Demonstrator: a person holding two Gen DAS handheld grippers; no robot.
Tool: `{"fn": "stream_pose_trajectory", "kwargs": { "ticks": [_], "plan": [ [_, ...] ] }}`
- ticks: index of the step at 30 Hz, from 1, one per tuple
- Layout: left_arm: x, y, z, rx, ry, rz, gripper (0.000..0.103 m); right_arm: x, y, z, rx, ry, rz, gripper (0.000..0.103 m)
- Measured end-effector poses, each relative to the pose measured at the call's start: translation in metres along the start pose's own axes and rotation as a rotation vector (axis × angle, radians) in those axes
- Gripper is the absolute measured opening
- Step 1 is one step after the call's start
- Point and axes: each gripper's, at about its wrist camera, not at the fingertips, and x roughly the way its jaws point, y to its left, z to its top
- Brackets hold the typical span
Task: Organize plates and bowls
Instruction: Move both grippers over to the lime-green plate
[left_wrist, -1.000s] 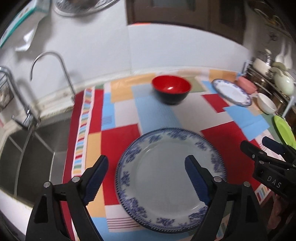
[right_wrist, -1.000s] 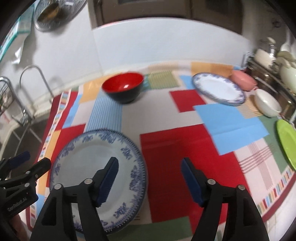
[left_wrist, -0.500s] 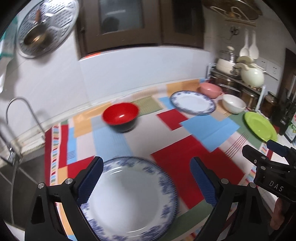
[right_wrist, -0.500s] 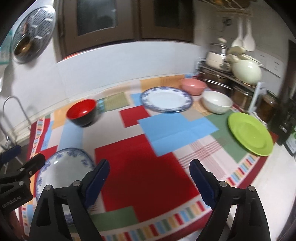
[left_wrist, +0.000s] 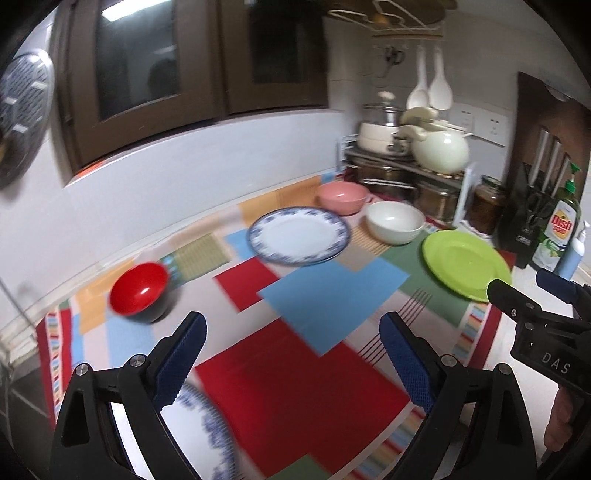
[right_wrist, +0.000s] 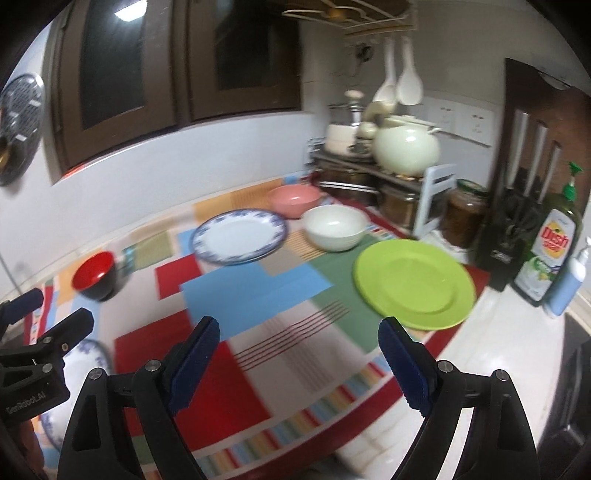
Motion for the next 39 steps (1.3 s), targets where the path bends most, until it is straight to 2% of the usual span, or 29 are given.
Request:
{"fn": "stream_pose_trajectory", "kwargs": {
  "ticks": [9, 17, 26, 37, 39],
  "plan": [
    [0.033, -0.062, 0.036, 0.065, -0.035, -0.06, 0.096, 0.018, -0.068, 0.02, 0.068, -0.026, -0.093, 0.089],
    [0.068, -0.106, 0.059, 0.097, -0.016, -0.1, 0.096, 0.042, -0.118, 0.033, 0.115, -0.02, -0.172, 0.089],
    [0.123, -0.156, 0.08, 0.116, 0.06, -0.147, 0.096, 0.078, -0.165, 0.042, 0.15, 0.024, -0.197, 0.089],
    [0.191, -0.198, 0.08, 0.171, 0.166, -0.167, 0.091, 0.14, -0.214, 0.037, 0.21, 0.13, -0.231, 0.088],
    [0.204, -0.203, 0.08, 0.175, 0.189, -0.172, 0.09, 0.152, -0.22, 0.035, 0.213, 0.151, -0.232, 0.084]
  ]
}}
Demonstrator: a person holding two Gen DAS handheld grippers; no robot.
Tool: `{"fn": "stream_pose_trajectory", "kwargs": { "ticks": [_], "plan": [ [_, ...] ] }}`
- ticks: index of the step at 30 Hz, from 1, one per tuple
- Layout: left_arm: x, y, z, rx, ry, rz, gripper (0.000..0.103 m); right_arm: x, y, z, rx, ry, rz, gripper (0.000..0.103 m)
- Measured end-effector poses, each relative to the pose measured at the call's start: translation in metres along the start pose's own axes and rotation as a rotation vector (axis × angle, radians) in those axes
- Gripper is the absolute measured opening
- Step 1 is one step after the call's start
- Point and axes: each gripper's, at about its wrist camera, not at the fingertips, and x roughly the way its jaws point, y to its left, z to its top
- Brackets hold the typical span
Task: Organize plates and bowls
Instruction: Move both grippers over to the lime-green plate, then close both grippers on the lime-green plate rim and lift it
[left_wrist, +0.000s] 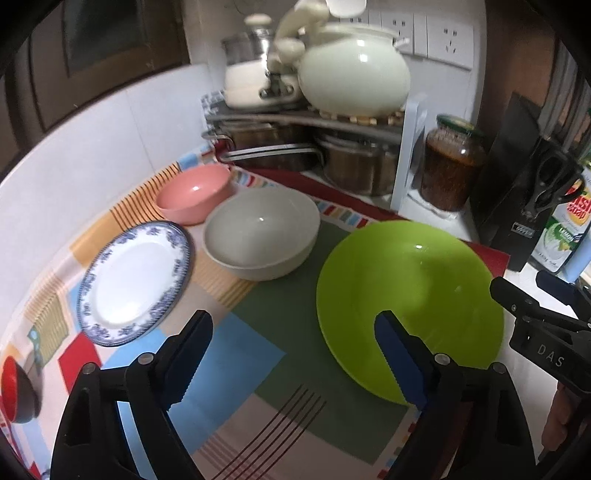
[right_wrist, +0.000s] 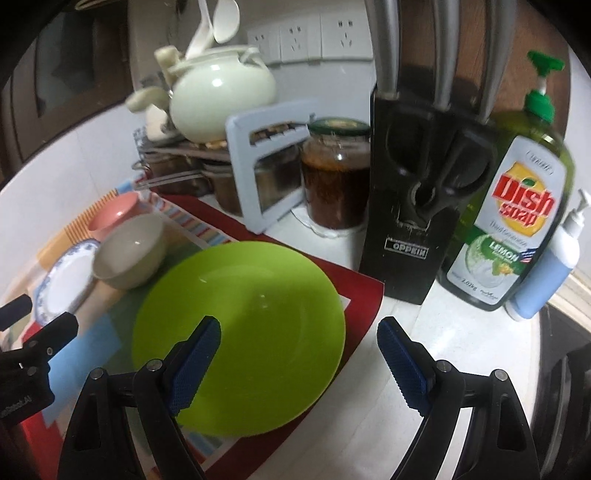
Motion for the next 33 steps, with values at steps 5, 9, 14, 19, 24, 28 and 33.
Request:
{"fn": "stream_pose_trajectory", "kwargs": {
  "ticks": [5, 9, 14, 19, 24, 28, 33],
  "plan": [
    [0.027, -0.006, 0.003, 0.001, 0.037, -0.009, 0.086, 0.028, -0.006, 0.001, 0.007, 0.039, 0.006, 0.079],
    [0.047, -0.012, 0.004, -0.003, 0.076, -0.014, 0.083, 0.047, -0.011, 0.001, 0.015, 0.07, 0.007, 0.073],
    [0.067, -0.017, 0.003, -0.008, 0.118, -0.031, 0.078, 0.065, -0.017, -0.001, 0.02, 0.101, 0.001, 0.068],
    [0.076, -0.021, 0.004, -0.01, 0.13, -0.04, 0.073, 0.077, -0.019, -0.003, 0.026, 0.127, 0.011, 0.064],
    [0.085, -0.024, 0.007, -0.008, 0.143, -0.05, 0.068, 0.085, -0.022, -0.004, 0.035, 0.145, 0.02, 0.058],
    [0.09, -0.026, 0.008, -0.006, 0.153, -0.058, 0.061, 0.089, -0.023, -0.004, 0.033, 0.161, 0.028, 0.054],
    [0.097, -0.026, 0.008, -0.027, 0.183, -0.09, 0.048, 0.089, -0.023, -0.002, 0.027, 0.166, 0.032, 0.051]
  ]
}}
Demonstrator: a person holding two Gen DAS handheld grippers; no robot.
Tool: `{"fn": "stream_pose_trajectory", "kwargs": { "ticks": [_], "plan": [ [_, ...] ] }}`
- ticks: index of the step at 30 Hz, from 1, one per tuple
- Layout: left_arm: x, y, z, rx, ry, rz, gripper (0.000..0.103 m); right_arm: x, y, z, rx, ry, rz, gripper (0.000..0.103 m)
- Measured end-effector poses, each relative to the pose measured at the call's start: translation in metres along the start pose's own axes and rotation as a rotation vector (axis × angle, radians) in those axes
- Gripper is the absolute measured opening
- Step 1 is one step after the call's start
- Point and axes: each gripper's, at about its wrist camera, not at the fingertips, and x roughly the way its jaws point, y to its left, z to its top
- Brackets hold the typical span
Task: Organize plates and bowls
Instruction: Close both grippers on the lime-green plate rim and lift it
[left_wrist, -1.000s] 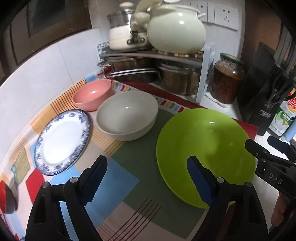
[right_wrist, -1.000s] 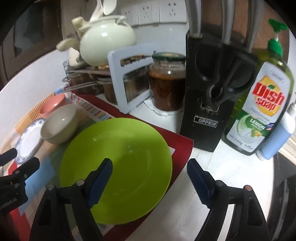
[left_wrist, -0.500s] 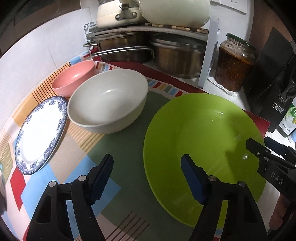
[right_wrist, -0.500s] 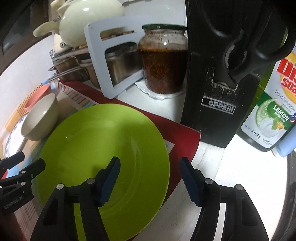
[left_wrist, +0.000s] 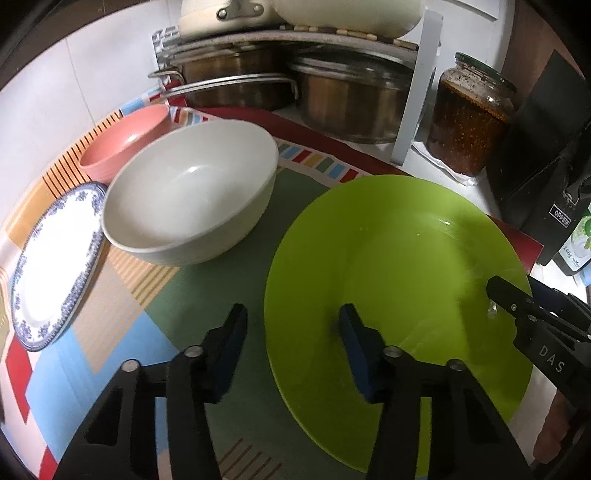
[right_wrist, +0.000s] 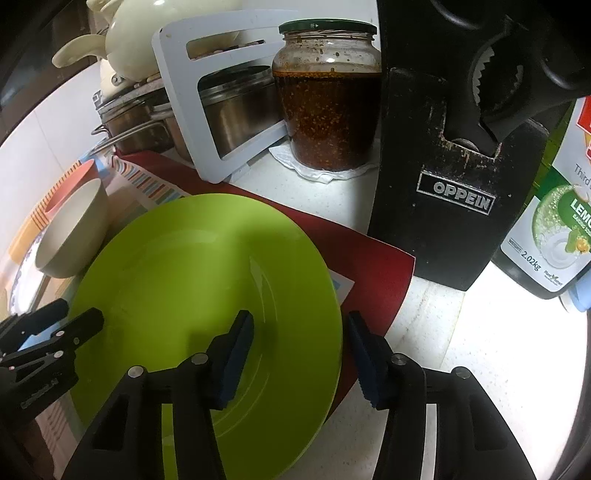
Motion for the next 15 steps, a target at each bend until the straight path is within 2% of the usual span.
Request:
{"fn": "stream_pose_trajectory", "kwargs": {
  "ticks": [4, 9, 15],
  "plan": [
    [0.0011, -0.0018, 0.0006, 0.002, 0.002, -0.021, 0.04, -0.0001, 0.0028, 0.0018, -0.013, 0.008, -0.004, 0.047],
    [0.0012, -0.0033, 0.0004, 0.003, 0.004, -0.01, 0.04, -0.0004, 0.0008, 0.0033, -0.013, 0.018, -0.004, 0.042],
    [-0.0053, -0.0015, -0.0047, 0.003, -0.001, -0.004, 0.04, -0.0044, 0.0043, -0.0002, -0.017, 0.02, -0.008, 0.042]
  ]
}}
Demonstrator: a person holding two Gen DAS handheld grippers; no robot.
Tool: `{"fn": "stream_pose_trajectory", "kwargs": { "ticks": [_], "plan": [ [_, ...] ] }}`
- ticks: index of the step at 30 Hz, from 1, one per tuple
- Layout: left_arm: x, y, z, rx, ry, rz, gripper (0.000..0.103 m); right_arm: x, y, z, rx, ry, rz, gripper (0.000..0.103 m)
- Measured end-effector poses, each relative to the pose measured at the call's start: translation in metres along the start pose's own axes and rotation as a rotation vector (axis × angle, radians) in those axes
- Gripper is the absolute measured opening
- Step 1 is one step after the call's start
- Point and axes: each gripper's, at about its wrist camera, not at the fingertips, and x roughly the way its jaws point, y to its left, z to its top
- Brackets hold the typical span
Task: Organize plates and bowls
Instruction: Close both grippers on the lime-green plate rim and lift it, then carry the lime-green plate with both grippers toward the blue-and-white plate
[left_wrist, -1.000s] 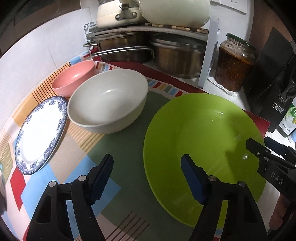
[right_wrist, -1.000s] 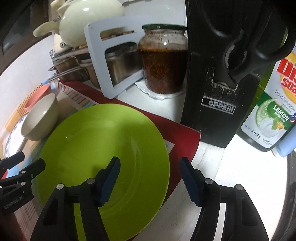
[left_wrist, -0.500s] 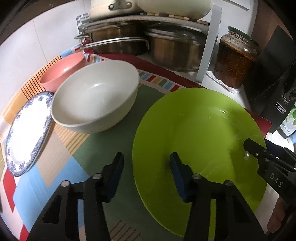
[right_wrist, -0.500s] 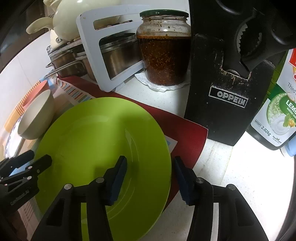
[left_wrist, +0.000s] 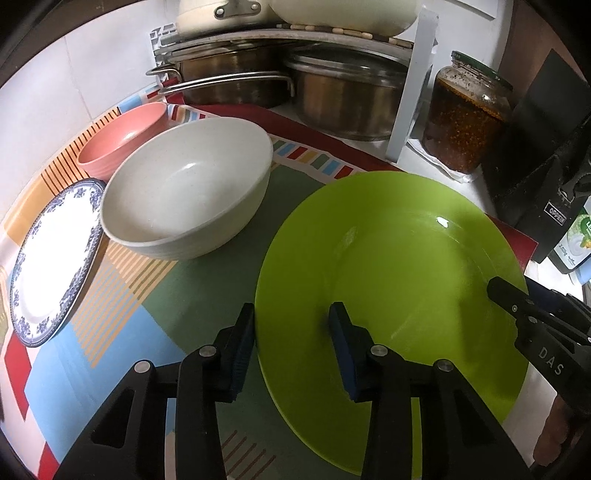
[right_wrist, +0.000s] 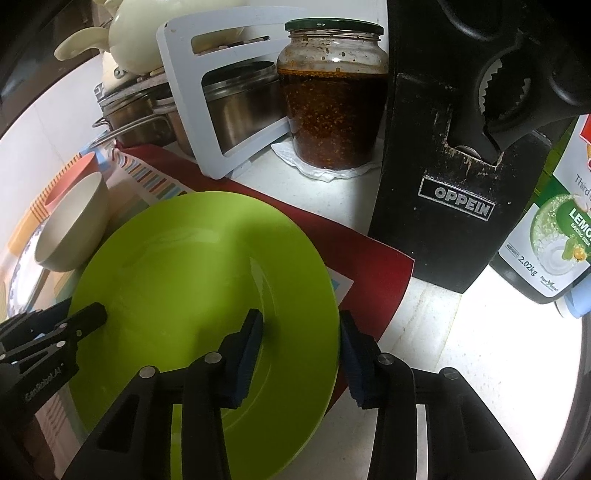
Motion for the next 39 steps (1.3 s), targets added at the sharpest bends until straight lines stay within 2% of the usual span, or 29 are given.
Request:
{"fn": "stream_pose_trajectory", "kwargs": {
  "ticks": [15, 29, 39],
  "plan": [
    [-0.051, 0.023, -0.025, -0.041, -0.038, 0.028, 0.04, -0.039, 0.017, -0.013, -0.038, -0.019, 0.013, 0.041],
    [-0.104, 0.071, -0.065, -0.147, -0.088, 0.102, 0.04, -0.073, 0.07, -0.026, -0.14, -0.051, 0.09, 0.041],
    [-0.138, 0.113, -0.105, -0.216, -0.096, 0.153, 0.039, -0.095, 0.114, -0.049, -0.203, -0.055, 0.144, 0.041]
  ]
}}
